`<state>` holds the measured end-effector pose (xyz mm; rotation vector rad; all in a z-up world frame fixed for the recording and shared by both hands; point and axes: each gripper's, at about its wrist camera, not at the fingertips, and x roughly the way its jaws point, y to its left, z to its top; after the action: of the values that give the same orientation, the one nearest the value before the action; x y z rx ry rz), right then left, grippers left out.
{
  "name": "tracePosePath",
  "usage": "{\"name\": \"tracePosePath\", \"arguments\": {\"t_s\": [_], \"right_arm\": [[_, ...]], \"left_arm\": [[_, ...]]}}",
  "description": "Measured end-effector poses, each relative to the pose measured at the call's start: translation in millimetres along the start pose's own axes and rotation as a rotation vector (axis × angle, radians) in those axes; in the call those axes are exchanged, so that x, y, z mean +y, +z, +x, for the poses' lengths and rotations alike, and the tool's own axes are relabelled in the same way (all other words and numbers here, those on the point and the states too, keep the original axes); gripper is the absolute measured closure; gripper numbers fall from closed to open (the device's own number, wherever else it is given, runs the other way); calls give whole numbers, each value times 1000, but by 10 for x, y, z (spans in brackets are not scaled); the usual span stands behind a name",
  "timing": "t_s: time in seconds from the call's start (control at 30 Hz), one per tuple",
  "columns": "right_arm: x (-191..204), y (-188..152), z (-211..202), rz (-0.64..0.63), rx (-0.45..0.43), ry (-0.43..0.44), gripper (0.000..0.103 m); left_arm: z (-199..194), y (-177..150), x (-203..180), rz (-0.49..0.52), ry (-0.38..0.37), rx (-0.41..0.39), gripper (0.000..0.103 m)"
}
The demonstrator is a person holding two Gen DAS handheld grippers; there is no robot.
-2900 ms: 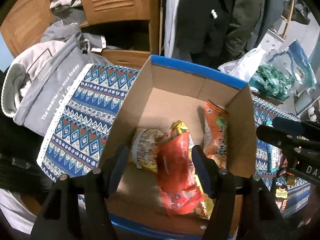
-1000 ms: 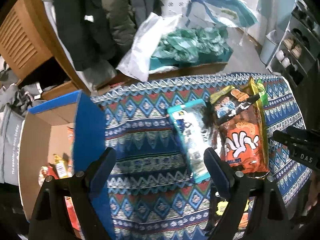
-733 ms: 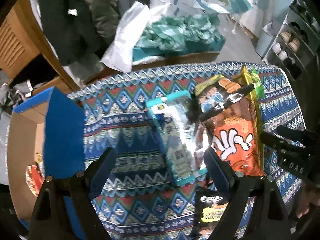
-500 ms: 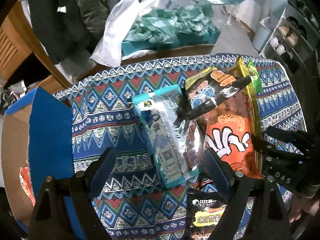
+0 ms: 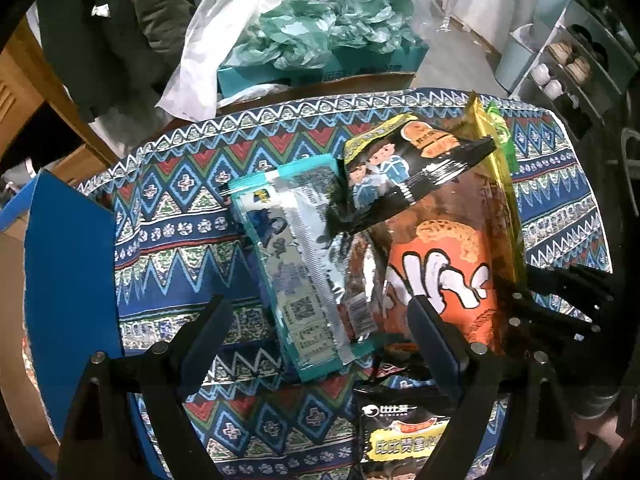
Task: Organize snacks
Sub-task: 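Grasp the orange cookie bag with the left tool while the right tool grasps the gold biscuit roll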
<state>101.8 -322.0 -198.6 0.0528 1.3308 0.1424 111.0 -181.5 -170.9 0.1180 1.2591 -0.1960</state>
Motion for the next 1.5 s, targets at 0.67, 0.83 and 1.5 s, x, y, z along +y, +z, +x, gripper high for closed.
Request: {"name": "tracePosePath", "arguments": {"t_s": [0.67,0.83,1.5], "right_arm": [[-405,-283,-279,22,-19,-107,77],[-421,-281,-217,27,-11,-94,77],[-450,-310,-196,45,-3,-97,77]], "left_arm": [[118,174,-286,-123,-124,54,13],[238,227,-342,-128,-128,68,9],[509,207,-474,-173,-334,141,30]]}}
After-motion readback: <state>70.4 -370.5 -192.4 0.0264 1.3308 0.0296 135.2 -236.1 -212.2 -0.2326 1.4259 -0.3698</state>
